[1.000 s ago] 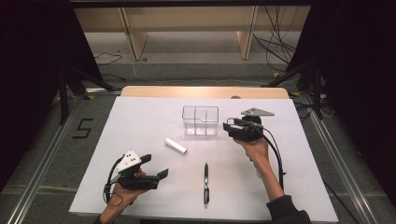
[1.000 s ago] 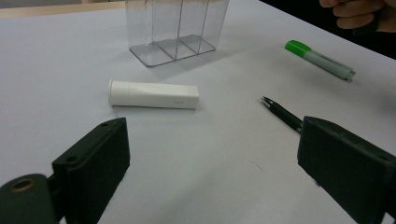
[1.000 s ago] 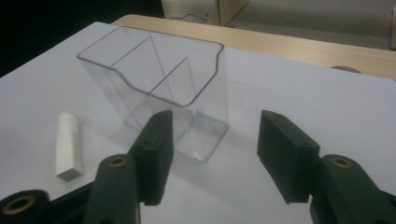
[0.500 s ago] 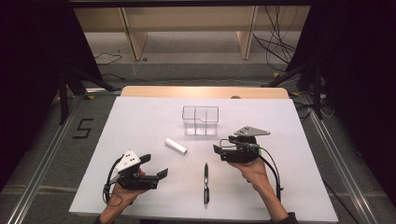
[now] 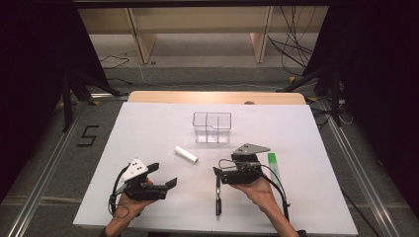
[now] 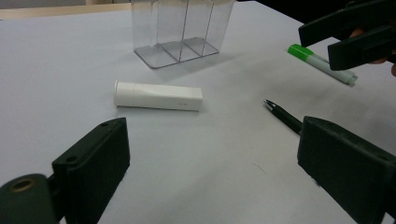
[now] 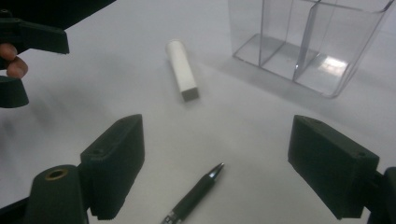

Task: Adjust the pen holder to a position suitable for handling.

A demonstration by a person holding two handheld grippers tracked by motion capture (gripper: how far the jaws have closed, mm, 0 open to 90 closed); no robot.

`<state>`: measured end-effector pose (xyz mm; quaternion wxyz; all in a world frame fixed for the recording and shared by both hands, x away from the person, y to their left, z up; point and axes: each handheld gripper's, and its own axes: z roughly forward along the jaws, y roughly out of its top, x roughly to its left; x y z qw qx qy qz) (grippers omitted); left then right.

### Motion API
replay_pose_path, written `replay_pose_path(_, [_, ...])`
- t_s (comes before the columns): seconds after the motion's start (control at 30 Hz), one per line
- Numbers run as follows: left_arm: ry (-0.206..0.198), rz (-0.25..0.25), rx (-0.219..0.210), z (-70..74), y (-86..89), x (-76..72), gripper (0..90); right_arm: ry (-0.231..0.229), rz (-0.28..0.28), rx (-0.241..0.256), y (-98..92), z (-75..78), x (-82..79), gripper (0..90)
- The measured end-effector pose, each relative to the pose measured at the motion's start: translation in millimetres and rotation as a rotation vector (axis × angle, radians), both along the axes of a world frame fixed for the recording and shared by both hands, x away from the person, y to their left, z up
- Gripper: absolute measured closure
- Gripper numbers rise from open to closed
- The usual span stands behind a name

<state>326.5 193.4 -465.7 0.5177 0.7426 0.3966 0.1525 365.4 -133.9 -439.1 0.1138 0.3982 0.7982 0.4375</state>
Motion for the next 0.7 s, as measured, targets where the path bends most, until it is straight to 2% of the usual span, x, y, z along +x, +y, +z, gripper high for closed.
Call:
replay_pose_path(0.1, [-0.004, -0.002, 0.001, 0.6, -0.1, 0.0, 9.0, 0.01, 0.007, -0.002, 2.6, -1.2, -2.1, 18.6])
replay_pose_path(0.23, [-0.002, -0.006, 0.002, 0.5, -1.3, 0.3, 9.0, 0.049, 0.011, 0.0, 7.7, -3.2, -6.6, 18.8])
replay_pose_path(0.33, [-0.003, -0.007, 0.001, 0.4, -1.2, -0.1, 9.0, 0.052, 0.031, -0.026, 12.4, -4.2, -11.4, 19.2])
replay_pose_path(0.7, [-0.005, -0.007, -0.002, 0.9, 0.4, -0.9, 9.0, 0.046, 0.066, -0.072, 23.3, -9.5, -27.5, 19.6])
